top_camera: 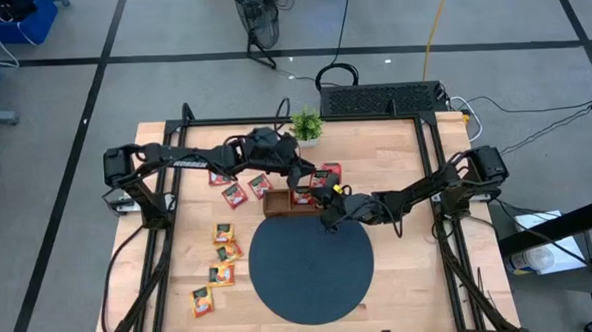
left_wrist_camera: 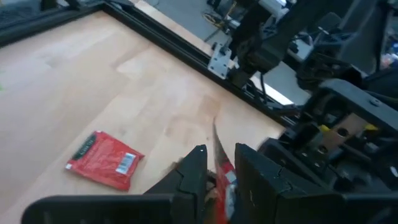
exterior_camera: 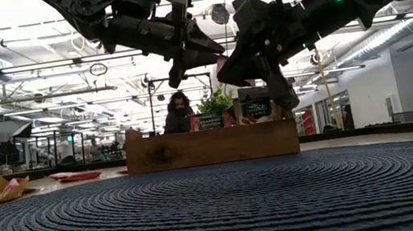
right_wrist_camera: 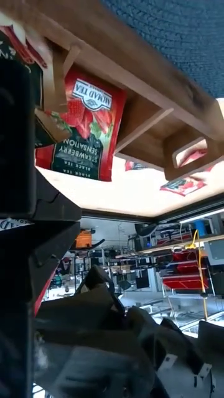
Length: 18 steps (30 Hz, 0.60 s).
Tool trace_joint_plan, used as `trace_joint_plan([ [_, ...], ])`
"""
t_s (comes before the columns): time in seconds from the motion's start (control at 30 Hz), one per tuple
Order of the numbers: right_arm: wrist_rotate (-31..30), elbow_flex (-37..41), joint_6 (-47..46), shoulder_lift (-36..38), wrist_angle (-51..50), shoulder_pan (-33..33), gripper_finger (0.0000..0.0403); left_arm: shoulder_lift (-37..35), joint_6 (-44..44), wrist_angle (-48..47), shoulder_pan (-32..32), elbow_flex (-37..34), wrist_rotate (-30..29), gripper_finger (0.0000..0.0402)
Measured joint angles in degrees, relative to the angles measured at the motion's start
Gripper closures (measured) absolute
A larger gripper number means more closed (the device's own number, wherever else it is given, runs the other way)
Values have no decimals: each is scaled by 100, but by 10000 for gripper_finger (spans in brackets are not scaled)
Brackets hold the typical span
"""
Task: Pick & Place Tea
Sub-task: Put the red tea bag into the middle slot of the wooden organizer
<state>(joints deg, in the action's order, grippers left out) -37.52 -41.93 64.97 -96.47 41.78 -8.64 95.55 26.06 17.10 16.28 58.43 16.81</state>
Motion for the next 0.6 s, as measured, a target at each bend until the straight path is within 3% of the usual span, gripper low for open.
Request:
trace_joint_plan([
  [0.2, -140, 1, -76, 31, -48, 2, 403, -11, -75, -42, -109, 0, 115, 310],
  [0.47, -131, 4, -92, 31, -19, 2, 403, -13, -171, -94, -189, 0, -66, 212],
  [0.6, -126, 4, -89, 31, 4, -2, 403, -13, -89, -95, -185, 0, -184, 192],
])
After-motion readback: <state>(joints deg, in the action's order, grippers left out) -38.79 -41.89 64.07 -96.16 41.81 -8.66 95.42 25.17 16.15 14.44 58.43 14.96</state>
